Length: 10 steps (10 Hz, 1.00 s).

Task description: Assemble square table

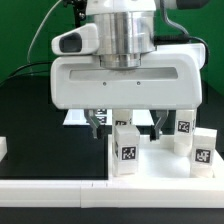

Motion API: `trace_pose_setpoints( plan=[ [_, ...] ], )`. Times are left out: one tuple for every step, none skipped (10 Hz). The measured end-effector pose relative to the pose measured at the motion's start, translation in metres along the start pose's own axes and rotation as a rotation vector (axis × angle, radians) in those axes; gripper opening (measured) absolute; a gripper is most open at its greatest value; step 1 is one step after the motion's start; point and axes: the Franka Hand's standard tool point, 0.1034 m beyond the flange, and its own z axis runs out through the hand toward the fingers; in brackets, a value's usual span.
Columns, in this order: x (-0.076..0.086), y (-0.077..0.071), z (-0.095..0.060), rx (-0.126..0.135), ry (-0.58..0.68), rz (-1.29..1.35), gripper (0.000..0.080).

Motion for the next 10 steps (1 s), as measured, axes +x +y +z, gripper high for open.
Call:
trace_pose_setpoints(
  plan=[
    [-0.0003, -0.0011, 0.0004, 0.003, 0.000, 0.036, 0.0649],
    [-0.0003, -0.0005, 0.0005, 0.003, 0.000, 0.047, 0.0649],
    [-0.0004, -0.0008, 0.0007, 0.004, -0.001, 0.096, 0.0524],
    [-0.0005, -0.0009, 0.0008, 0.003, -0.001, 0.157, 0.0337],
    [-0.0007, 0.0016, 0.0007, 0.000, -0.001, 0.227, 0.0288],
    [-0.0002, 0.0014, 0.0002, -0.001, 0.002, 0.307, 0.0288],
    [0.0002, 0.0006, -0.0025, -0.017, 0.016, 0.483, 0.0287],
    [0.0001, 0.0005, -0.0031, -0.025, 0.020, 0.653, 0.0287],
    [-0.0015, -0.0006, -0.0018, -0.026, 0.023, 0.873, 0.0287],
    [-0.0040, -0.0038, -0.0003, -0.013, 0.020, 1.072, 0.0287]
  ],
)
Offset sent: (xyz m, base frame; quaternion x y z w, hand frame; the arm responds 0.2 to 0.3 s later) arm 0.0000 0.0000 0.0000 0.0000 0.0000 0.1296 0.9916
